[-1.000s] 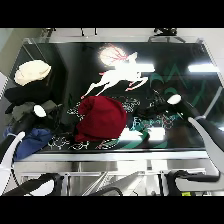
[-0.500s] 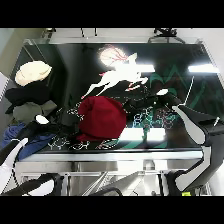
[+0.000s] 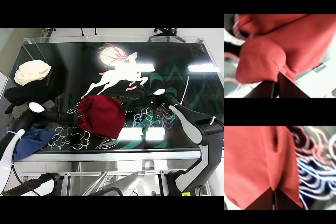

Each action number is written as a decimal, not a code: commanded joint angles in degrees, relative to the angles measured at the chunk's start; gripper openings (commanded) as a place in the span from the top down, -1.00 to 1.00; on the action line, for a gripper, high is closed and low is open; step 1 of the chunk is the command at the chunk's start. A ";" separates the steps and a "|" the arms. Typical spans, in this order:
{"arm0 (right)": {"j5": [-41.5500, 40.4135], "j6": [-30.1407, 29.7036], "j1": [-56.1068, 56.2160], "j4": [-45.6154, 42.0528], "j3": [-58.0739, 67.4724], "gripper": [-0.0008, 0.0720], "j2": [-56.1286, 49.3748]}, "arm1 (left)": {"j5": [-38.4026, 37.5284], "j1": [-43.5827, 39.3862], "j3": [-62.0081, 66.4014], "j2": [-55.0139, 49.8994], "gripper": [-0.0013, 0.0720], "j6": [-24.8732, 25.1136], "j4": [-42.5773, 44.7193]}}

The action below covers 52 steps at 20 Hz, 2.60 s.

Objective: Fold the shirts.

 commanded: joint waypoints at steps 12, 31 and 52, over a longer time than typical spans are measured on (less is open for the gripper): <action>6.25 3.15 -6.54 -10.45 36.41 0.93 44.57 | -4.85 0.76 66.97 28.83 0.93 -14.16 8.33; 22.77 18.03 -5.64 -17.44 32.13 0.19 -8.48 | 9.99 1.25 -0.22 -0.90 0.93 0.87 10.12; -10.58 23.80 0.31 -22.71 -39.98 -0.61 31.52 | 4.90 8.85 8.41 -4.68 0.93 3.02 10.10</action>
